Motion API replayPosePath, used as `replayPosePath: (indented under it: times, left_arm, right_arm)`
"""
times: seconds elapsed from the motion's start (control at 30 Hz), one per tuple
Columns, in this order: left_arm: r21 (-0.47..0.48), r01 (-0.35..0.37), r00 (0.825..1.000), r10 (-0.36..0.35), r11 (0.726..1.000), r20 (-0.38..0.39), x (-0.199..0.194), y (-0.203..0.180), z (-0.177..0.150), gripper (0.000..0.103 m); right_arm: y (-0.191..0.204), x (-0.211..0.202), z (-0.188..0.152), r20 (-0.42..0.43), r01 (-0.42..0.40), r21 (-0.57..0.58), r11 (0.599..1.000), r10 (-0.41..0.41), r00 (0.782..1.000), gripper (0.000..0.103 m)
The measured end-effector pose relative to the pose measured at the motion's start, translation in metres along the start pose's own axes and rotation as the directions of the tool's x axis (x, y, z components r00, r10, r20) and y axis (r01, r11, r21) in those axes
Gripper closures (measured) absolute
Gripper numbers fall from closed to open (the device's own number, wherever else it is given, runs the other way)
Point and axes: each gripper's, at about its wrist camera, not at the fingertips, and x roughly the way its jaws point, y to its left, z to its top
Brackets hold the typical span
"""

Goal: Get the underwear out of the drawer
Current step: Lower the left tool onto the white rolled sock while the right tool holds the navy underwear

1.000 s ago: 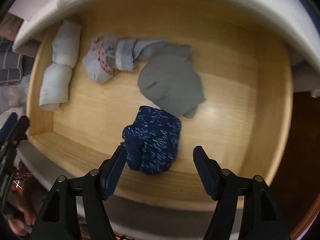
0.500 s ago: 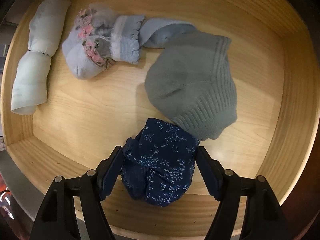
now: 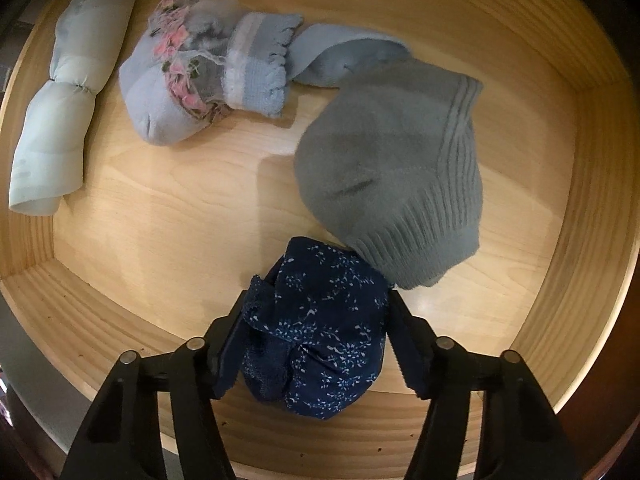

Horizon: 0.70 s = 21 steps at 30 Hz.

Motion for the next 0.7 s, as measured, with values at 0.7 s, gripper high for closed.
replayPosePath:
  times: [0.7]
  left_arm:
    - [-0.003,-0.003,1.000,0.003,1.000,-0.006,0.002,0.000,0.001,0.034]
  right_arm:
    - [-0.052,0.015,-0.029,-0.005,0.000,0.081,0.997,0.001,1.000,0.061]
